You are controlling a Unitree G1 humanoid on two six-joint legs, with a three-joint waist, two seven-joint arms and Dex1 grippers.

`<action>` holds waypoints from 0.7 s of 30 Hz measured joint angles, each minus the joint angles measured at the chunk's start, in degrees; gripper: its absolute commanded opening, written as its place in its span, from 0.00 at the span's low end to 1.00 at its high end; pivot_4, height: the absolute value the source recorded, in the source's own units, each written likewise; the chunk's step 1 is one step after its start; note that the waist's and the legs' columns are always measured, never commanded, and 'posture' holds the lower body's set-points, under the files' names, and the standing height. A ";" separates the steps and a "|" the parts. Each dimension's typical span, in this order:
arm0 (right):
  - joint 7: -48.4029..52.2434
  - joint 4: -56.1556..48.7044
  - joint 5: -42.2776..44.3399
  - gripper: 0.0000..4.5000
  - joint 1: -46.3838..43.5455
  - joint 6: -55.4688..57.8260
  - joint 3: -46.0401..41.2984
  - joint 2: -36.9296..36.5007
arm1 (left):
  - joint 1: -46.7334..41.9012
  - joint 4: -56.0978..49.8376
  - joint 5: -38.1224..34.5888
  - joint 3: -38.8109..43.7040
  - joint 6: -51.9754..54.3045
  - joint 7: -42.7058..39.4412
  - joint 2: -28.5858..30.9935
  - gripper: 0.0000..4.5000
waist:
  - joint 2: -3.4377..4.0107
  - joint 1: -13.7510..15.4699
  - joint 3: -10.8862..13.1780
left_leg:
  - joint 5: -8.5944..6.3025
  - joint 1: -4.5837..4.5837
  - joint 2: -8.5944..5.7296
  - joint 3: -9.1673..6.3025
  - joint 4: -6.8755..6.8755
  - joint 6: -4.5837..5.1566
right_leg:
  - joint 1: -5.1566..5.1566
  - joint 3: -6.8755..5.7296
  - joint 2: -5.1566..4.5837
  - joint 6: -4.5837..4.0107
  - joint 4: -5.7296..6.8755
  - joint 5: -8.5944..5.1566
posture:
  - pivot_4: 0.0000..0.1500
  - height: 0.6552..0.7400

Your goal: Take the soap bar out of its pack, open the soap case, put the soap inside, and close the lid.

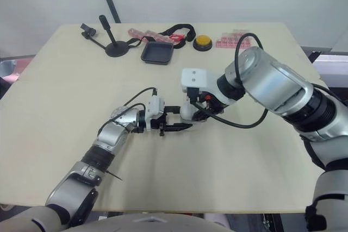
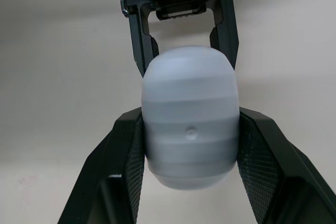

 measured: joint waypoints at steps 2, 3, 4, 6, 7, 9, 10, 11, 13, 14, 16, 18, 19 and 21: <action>0.14 0.40 -0.25 0.44 -0.33 -0.60 0.61 0.00 | 0.00 0.00 0.00 0.00 0.03 0.06 -0.02 0.41 | 0.00 -0.02 0.00 | 0.00 0.03 0.00 0.00 0.00 0.00 | 0.00 -0.01 0.00 0.00 0.04 0.00 | 1.00 1.00; 0.22 0.50 -0.39 0.44 -0.43 -0.88 0.88 -0.02 | 0.00 -0.03 0.00 0.00 0.04 0.10 -0.02 0.41 | 0.00 -0.03 0.00 | 0.00 0.04 0.00 0.00 0.00 0.00 | 0.00 0.00 0.00 0.00 0.04 0.00 | 1.00 1.00; 0.37 0.54 -0.67 0.44 -0.60 -1.40 1.32 -0.10 | 0.00 -0.11 0.00 0.00 0.08 0.18 -0.03 0.41 | -0.01 -0.04 -0.01 | 0.00 0.04 0.00 0.01 0.00 0.00 | 0.01 0.01 0.00 0.00 0.04 0.00 | 1.00 1.00; 0.55 0.57 -0.99 0.44 -0.64 -1.83 1.62 -0.15 | 0.01 -0.23 0.03 0.00 0.21 0.29 -0.04 0.41 | -0.01 -0.04 -0.01 | 0.00 0.02 0.00 0.02 0.00 0.00 | 0.03 0.03 0.00 0.00 0.03 0.00 | 1.00 1.00; 0.60 0.62 -1.06 0.44 -0.65 -1.94 1.68 -0.14 | 0.01 -0.25 0.03 0.00 0.26 0.35 -0.04 0.41 | -0.02 -0.04 -0.01 | 0.00 0.01 0.00 0.02 0.01 0.00 | 0.03 0.04 0.00 0.00 0.01 0.00 | 1.00 1.00; 0.75 0.89 -1.13 0.44 -0.66 -2.12 1.79 -0.14 | 0.06 -0.34 0.03 -0.03 0.41 0.50 -0.05 0.41 | -0.02 -0.04 -0.01 | 0.00 0.01 0.00 0.02 0.02 0.00 | 0.05 0.03 0.00 0.00 -0.01 0.00 | 1.00 1.00; 0.85 1.13 -1.14 0.44 -0.69 -2.29 1.86 -0.12 | 0.07 -0.38 0.03 -0.04 0.48 0.56 -0.05 0.41 | -0.02 -0.04 -0.02 | 0.00 0.02 0.00 0.02 0.02 0.00 | 0.05 0.03 0.00 0.00 -0.01 0.00 | 1.00 1.00; 0.91 1.26 -1.15 0.44 -0.69 -2.43 1.90 -0.12 | 0.08 -0.40 0.03 -0.04 0.51 0.58 -0.05 0.41 | -0.02 -0.05 -0.02 | 0.00 0.03 0.00 0.01 0.02 0.00 | 0.05 0.03 0.00 0.00 0.00 0.00 | 1.00 1.00; 1.02 1.56 -1.21 0.44 -0.69 -2.71 1.97 -0.09 | 0.08 -0.45 0.03 -0.04 0.64 0.64 -0.06 0.41 | -0.02 -0.07 -0.02 | 0.00 0.03 0.00 0.02 0.02 0.00 | 0.05 0.03 0.00 0.00 0.00 0.00 | 1.00 1.00; 1.02 1.65 -1.25 0.44 -0.69 -2.77 1.99 -0.04 | 0.08 -0.46 0.02 -0.04 0.71 0.67 -0.07 0.41 | -0.02 -0.07 -0.02 | 0.00 0.03 0.00 0.02 0.02 0.00 | 0.05 0.03 0.00 0.00 0.00 0.00 | 1.00 1.00; 1.12 1.89 -1.37 0.44 -0.69 -2.88 2.04 0.05 | 0.11 -0.51 0.02 -0.04 0.82 0.78 -0.10 0.41 | -0.03 -0.07 -0.02 | 0.00 0.03 0.00 0.02 0.02 0.00 | 0.07 0.03 0.00 0.00 0.00 0.00 | 1.00 1.00; 1.32 2.17 -1.49 0.44 -0.69 -2.93 2.06 0.09 | 0.27 -0.67 0.03 -0.04 0.89 1.00 -0.17 0.41 | -0.03 -0.07 -0.03 | 0.00 0.04 0.00 0.02 0.02 0.00 | 0.08 0.03 0.00 0.00 -0.01 0.00 | 1.00 1.00; 1.44 2.22 -1.55 0.55 -0.70 -2.91 2.08 0.09 | 0.35 -0.74 0.03 -0.05 0.90 1.07 -0.19 0.41 | -0.03 -0.06 -0.03 | 0.00 0.04 0.00 0.02 0.02 0.00 | 0.08 0.03 0.00 0.00 -0.01 0.00 | 1.00 1.00; 1.76 2.49 -1.71 0.73 -0.64 -2.91 2.47 0.10 | 0.56 -0.86 0.01 -0.03 0.95 1.21 -0.17 0.41 | -0.03 -0.07 -0.03 | 0.00 0.06 0.00 0.01 0.02 0.00 | 0.09 0.02 0.00 0.00 0.00 0.00 | 1.00 1.00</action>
